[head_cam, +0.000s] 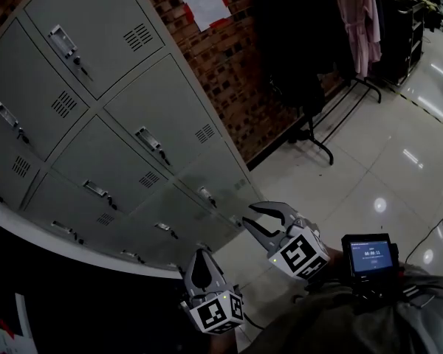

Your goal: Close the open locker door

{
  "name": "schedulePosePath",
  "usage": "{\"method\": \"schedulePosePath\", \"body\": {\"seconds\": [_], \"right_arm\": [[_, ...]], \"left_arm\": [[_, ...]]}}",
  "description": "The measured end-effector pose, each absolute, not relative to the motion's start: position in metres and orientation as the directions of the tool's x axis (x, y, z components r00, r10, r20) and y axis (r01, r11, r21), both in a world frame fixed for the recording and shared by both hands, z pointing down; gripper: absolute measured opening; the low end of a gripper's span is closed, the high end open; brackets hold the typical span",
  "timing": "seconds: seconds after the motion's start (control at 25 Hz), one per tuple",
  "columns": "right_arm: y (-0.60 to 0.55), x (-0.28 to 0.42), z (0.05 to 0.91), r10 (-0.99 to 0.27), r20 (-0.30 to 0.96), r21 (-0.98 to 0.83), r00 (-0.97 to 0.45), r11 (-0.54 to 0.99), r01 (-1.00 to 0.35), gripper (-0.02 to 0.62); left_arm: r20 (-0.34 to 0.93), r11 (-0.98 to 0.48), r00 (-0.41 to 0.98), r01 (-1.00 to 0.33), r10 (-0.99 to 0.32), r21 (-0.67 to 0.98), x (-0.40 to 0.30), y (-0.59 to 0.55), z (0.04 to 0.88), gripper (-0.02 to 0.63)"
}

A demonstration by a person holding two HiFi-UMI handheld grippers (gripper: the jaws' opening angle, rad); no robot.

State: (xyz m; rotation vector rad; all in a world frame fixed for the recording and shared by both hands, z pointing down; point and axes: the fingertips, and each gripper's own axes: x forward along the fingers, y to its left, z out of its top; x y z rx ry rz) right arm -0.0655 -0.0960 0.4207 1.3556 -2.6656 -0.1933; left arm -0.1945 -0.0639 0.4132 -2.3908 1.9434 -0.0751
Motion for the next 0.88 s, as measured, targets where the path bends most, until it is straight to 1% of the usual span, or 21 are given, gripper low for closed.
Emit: {"method": "schedulePosePath", "body": {"seconds": [0.2, 0.4, 0.56, 0.88], "right_arm": [[-0.059, -0.050, 0.427, -0.829, 0.088, 0.165, -0.552, 0.558, -0.813, 0.114], [-0.041, -0.037, 0.423, -0.825, 0.091, 0.166, -0.558, 0.565, -0.808, 0.112], [-0.033, -0.023, 0.412, -0.828, 0.067, 0.174, -0.557, 0.559, -0.811, 0.112], [-0.033, -0.008, 0.410, -0.832, 0.065, 0.171, -0.552, 0.554, -0.815, 0.106]], "left_arm": [[0.008, -0.237, 0.237, -0.969, -0.971, -0.071, -0.183, -0.036, 0.417, 0.002], [0.003, -0.235, 0.235, -0.969, -0.972, -0.073, -0.170, -0.023, 0.408, 0.002], [-0.020, -0.247, 0.249, -0.965, -0.968, -0.091, -0.154, -0.016, 0.400, 0.002], [-0.012, -0.253, 0.255, -0.962, -0.967, -0.101, -0.139, -0.012, 0.397, 0.002]]}}
